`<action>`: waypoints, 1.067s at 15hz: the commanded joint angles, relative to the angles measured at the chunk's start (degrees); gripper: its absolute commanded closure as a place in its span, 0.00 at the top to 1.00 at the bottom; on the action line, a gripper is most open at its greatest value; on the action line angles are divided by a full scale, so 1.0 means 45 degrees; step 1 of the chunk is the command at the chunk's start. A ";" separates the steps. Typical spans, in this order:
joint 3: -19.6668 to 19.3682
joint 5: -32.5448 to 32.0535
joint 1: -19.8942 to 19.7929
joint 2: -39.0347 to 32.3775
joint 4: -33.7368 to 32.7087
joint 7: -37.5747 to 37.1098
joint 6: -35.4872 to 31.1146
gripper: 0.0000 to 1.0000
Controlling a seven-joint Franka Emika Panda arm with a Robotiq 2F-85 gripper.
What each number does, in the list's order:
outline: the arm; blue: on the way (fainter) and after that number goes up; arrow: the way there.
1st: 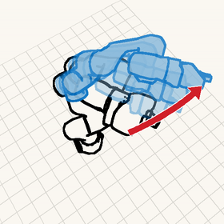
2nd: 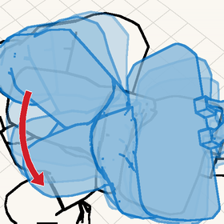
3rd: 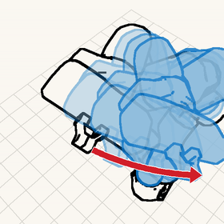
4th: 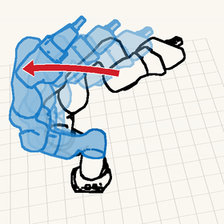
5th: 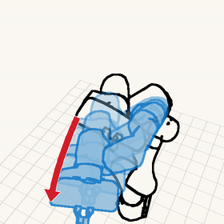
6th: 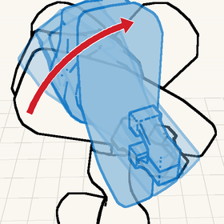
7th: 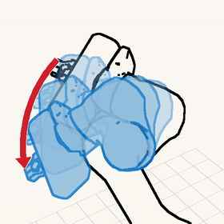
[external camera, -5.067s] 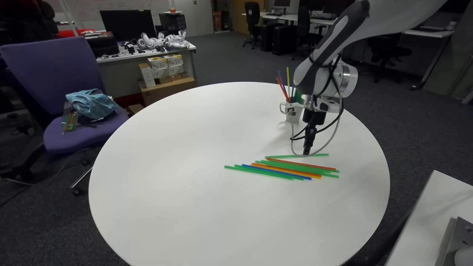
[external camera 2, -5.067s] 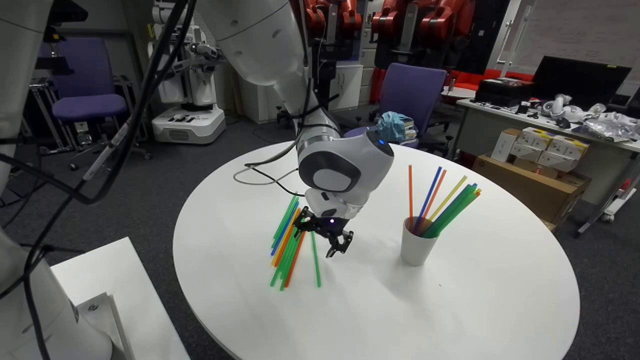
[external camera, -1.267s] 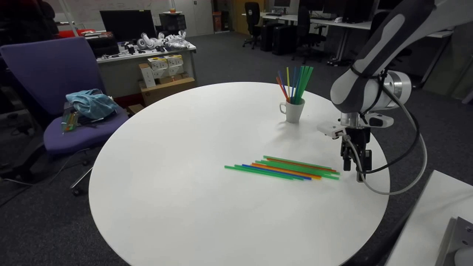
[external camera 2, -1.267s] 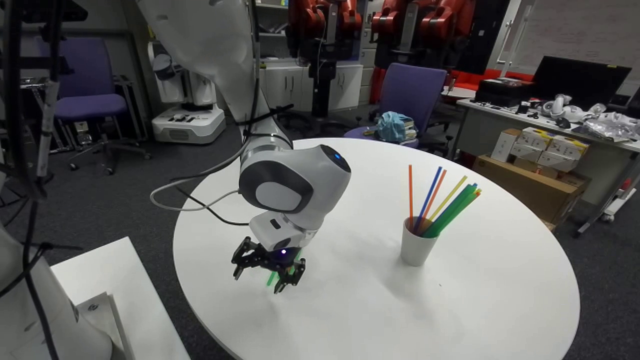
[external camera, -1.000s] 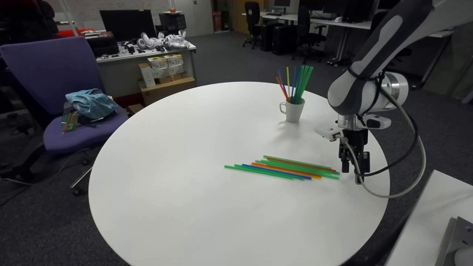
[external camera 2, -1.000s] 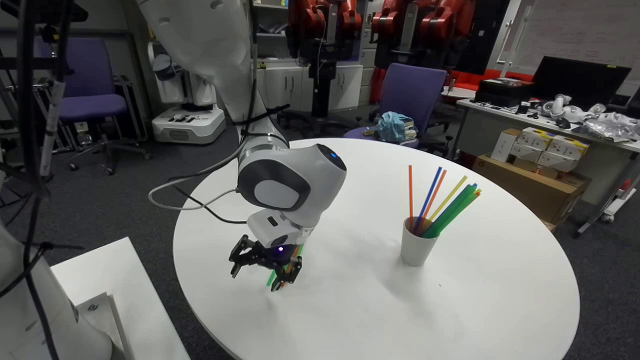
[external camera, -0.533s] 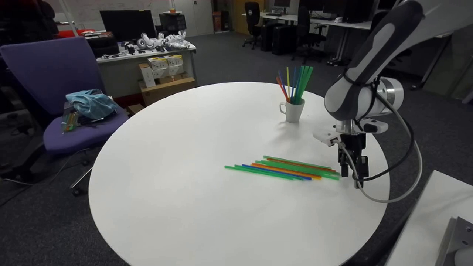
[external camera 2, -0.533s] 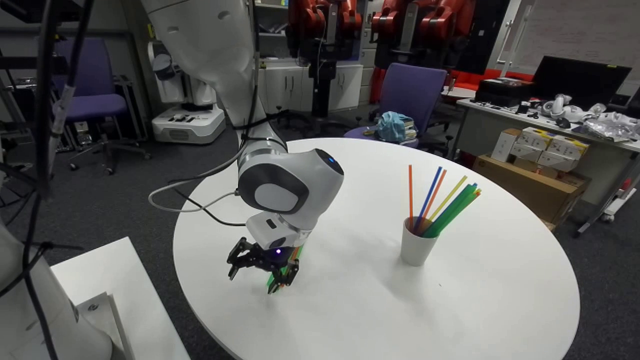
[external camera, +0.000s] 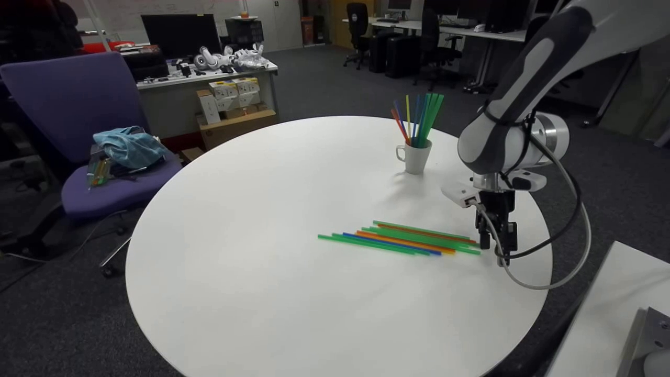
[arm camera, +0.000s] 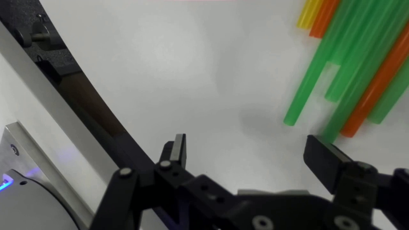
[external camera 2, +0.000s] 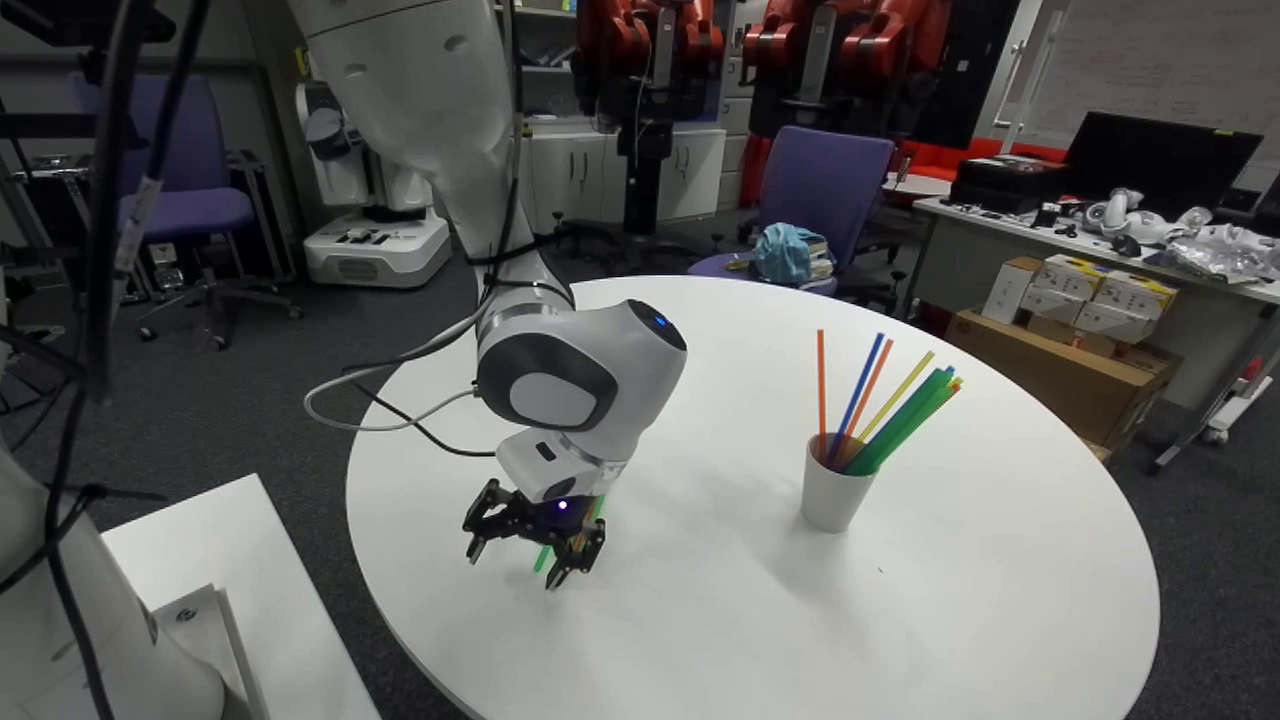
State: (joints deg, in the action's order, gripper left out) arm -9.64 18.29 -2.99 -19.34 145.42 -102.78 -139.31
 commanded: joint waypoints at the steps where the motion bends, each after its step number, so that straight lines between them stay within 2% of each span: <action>1: 0.0217 0.0250 -0.0074 -0.0196 -0.0155 0.0171 -0.0379 1.00; 8: 0.0535 0.0568 -0.0051 -0.0564 -0.0343 0.0224 -0.0984 1.00; 16: 0.0662 0.0761 -0.0286 -0.0435 -0.0461 0.0734 -0.0598 1.00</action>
State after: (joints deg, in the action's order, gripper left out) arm -7.21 19.95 -3.01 -22.18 143.35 -102.43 -142.24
